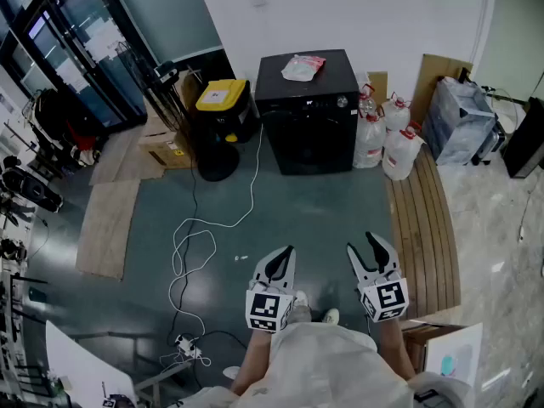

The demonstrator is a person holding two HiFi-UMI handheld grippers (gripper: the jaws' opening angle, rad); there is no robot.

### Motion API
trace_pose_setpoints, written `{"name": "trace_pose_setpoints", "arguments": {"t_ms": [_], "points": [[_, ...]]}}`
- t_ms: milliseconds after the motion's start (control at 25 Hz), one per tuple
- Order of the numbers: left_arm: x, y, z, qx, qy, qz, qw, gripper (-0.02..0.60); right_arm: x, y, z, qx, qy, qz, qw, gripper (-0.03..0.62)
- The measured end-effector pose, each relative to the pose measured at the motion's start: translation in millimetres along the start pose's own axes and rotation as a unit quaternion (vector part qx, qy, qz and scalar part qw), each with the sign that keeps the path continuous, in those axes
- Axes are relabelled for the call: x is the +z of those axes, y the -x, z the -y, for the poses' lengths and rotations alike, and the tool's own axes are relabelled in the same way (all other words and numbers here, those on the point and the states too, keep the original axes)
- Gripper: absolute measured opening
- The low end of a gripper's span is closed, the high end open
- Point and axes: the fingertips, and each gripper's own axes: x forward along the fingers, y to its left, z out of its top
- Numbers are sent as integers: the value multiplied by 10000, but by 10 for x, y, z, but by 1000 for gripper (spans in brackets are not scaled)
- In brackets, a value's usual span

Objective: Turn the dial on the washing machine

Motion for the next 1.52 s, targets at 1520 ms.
{"name": "trace_pose_setpoints", "arguments": {"t_ms": [1520], "points": [[131,-2039,-1507,-879,47,114,9960,14,-52,-2260,654,-760,117,-375,9963,225]]}}
